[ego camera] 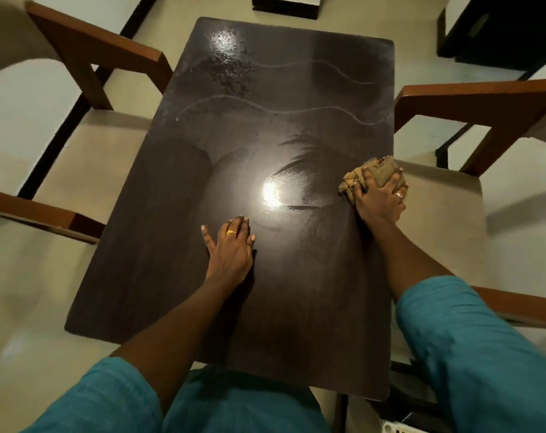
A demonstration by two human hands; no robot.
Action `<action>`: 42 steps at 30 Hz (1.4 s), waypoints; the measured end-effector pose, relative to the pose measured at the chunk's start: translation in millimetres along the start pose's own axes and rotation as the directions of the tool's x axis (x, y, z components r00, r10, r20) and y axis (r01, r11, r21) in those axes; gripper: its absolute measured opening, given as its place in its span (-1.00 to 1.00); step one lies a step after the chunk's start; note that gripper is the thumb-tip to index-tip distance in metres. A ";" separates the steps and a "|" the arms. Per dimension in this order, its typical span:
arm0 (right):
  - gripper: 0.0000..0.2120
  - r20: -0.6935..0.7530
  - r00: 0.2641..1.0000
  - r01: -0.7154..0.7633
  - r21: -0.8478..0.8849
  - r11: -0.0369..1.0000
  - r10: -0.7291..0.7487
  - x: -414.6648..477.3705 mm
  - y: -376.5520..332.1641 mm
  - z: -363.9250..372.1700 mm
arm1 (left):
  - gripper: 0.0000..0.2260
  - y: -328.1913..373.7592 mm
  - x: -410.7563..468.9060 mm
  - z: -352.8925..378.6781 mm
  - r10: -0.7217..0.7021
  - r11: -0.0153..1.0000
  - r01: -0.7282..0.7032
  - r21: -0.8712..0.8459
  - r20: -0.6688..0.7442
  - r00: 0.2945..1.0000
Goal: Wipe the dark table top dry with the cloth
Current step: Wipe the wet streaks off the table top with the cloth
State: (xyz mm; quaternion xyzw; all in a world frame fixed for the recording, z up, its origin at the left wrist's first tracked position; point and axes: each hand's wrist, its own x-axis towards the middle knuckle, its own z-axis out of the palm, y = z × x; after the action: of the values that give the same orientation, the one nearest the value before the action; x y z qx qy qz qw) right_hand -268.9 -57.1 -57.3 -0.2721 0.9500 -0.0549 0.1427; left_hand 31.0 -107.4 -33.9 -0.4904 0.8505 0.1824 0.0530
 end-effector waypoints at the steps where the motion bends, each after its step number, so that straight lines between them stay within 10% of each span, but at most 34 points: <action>1: -0.50 0.007 1.000 0.003 0.006 1.000 -0.003 2.4 -0.5 -1.0 | -0.56 -1.6 -2.4 -0.2 -0.009 1.000 0.009 -0.005 -0.009 1.000; 26: -0.51 0.026 0.999 0.050 -0.069 0.996 -0.048 -234.7 44.0 47.5 | -0.59 -55.2 -63.7 -1.5 0.226 0.973 -0.226 -0.042 -0.010 0.974; 42: -0.42 -0.080 0.974 -0.197 0.171 0.965 0.213 -311.0 53.5 49.0 | -0.61 -158.4 -123.8 -8.2 0.194 0.980 -0.196 -0.028 -0.045 0.980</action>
State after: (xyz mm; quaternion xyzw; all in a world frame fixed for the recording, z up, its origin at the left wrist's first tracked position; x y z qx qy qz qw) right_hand -28.7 152.6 -38.8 -0.1567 0.9714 -0.1299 0.1225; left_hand 230.5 -81.2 -33.9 -0.4091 0.8924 0.1901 0.0092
